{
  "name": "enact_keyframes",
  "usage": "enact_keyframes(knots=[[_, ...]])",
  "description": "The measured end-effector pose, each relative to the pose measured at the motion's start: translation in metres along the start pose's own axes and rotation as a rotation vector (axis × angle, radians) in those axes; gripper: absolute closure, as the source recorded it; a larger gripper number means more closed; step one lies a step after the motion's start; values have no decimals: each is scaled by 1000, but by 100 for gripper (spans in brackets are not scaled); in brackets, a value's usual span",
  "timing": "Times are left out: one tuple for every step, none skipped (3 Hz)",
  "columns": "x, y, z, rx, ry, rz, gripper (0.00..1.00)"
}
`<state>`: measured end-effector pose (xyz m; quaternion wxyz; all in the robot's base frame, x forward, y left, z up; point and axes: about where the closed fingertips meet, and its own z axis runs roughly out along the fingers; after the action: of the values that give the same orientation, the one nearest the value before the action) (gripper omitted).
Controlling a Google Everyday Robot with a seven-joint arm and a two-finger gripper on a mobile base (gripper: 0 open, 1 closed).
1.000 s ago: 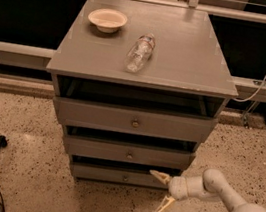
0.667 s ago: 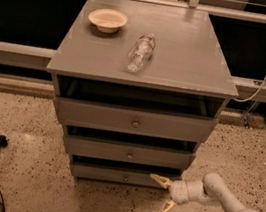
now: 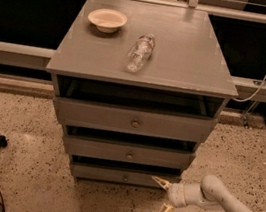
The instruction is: Open bottom drawer
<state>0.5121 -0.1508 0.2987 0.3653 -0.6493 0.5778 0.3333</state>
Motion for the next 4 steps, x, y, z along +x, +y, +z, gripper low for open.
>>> enact_keyframes(knots=[[34, -21, 13, 42, 169, -10, 0], [34, -21, 13, 42, 169, -10, 0], [49, -35, 12, 62, 283, -69, 0], [69, -45, 13, 62, 436, -134, 0]])
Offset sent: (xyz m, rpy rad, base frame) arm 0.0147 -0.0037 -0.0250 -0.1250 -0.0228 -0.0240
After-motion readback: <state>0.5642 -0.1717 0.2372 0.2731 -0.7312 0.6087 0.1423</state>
